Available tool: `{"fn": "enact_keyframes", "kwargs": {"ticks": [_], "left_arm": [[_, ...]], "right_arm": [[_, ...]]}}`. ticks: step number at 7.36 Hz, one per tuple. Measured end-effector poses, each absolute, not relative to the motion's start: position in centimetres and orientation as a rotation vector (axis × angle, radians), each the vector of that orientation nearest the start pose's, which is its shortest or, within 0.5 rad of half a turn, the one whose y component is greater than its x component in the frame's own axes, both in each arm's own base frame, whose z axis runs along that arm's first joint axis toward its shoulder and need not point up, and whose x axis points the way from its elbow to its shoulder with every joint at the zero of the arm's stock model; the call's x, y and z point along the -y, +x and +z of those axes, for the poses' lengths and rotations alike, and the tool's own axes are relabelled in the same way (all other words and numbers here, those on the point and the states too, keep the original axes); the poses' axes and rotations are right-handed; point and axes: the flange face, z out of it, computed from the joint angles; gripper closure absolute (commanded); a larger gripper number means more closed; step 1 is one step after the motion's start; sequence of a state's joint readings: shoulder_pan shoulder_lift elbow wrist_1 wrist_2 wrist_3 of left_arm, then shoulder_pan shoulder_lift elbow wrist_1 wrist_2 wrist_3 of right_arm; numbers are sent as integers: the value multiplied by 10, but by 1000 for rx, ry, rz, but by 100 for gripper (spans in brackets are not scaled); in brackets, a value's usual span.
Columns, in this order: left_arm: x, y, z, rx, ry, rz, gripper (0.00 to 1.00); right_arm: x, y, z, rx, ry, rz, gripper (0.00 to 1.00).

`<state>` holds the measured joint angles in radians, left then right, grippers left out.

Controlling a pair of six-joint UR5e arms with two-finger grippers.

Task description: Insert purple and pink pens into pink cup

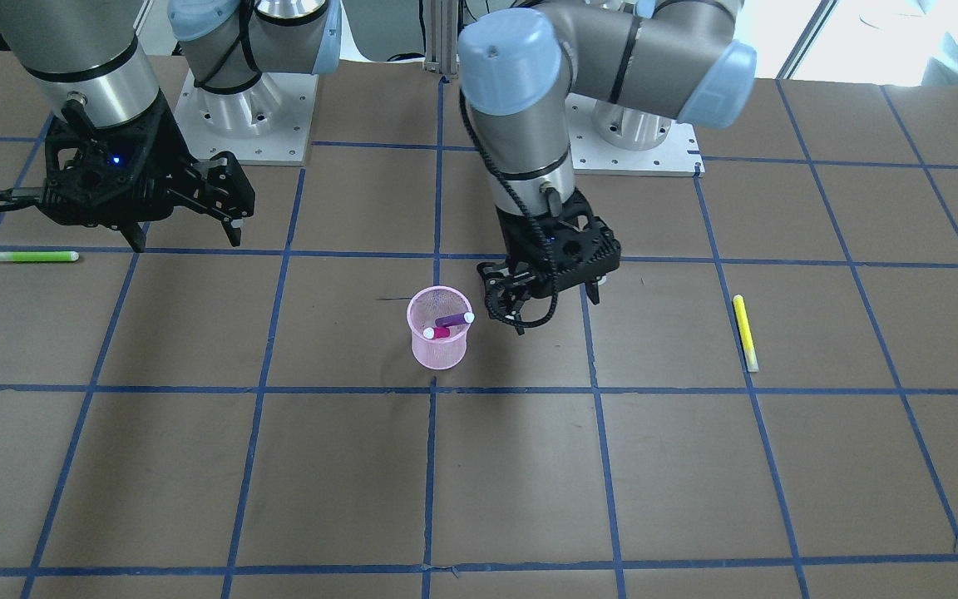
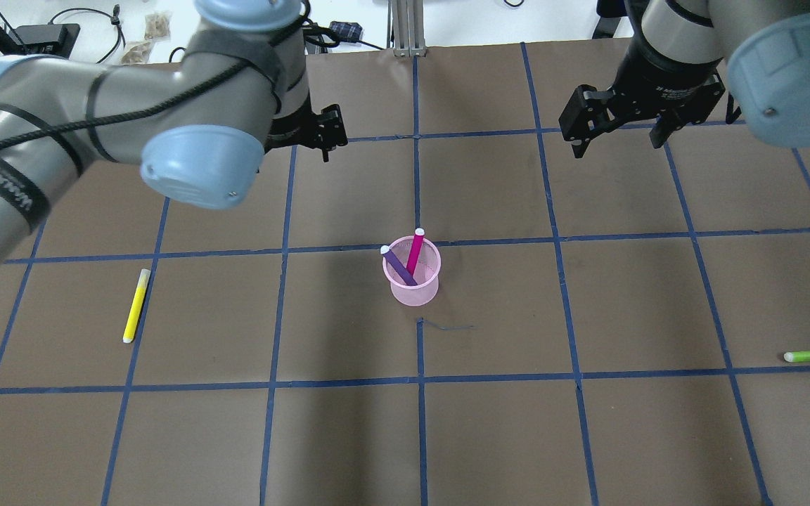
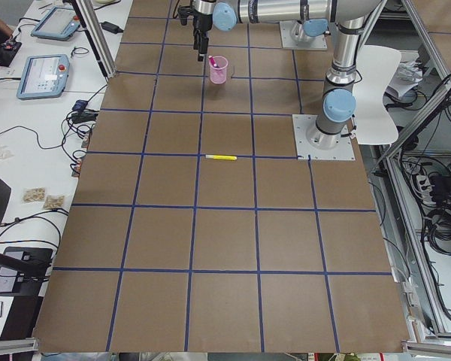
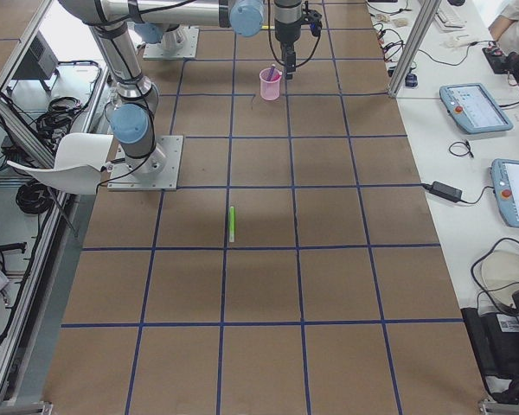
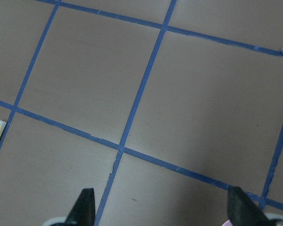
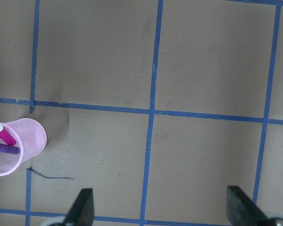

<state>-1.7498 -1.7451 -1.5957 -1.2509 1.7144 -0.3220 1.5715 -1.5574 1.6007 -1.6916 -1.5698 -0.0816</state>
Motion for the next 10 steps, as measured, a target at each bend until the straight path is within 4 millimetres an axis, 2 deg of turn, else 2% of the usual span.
{"fn": "enact_keyframes", "kwargs": {"ticks": [1, 2, 3, 4, 5, 8, 10], "left_arm": [[545, -183, 427, -3053, -148, -144, 0], [548, -150, 435, -3068, -138, -100, 0], [547, -124, 439, -3071, -156, -69, 0], [542, -108, 444, -3074, -143, -38, 0], [532, -101, 451, -3077, -87, -2, 0], [496, -104, 474, -3110, 31, 71, 0], [488, -106, 477, -3122, 93, 88, 0]], "right_arm": [[504, 134, 479, -3138, -109, -121, 0], [504, 135, 480, -3138, -75, -121, 0], [504, 135, 480, -3137, -42, -122, 0], [504, 135, 480, -3137, -26, -124, 0], [504, 135, 480, -3138, -20, -127, 0], [504, 135, 480, -3137, -18, -125, 0], [504, 135, 480, -3137, -17, -124, 0]]}}
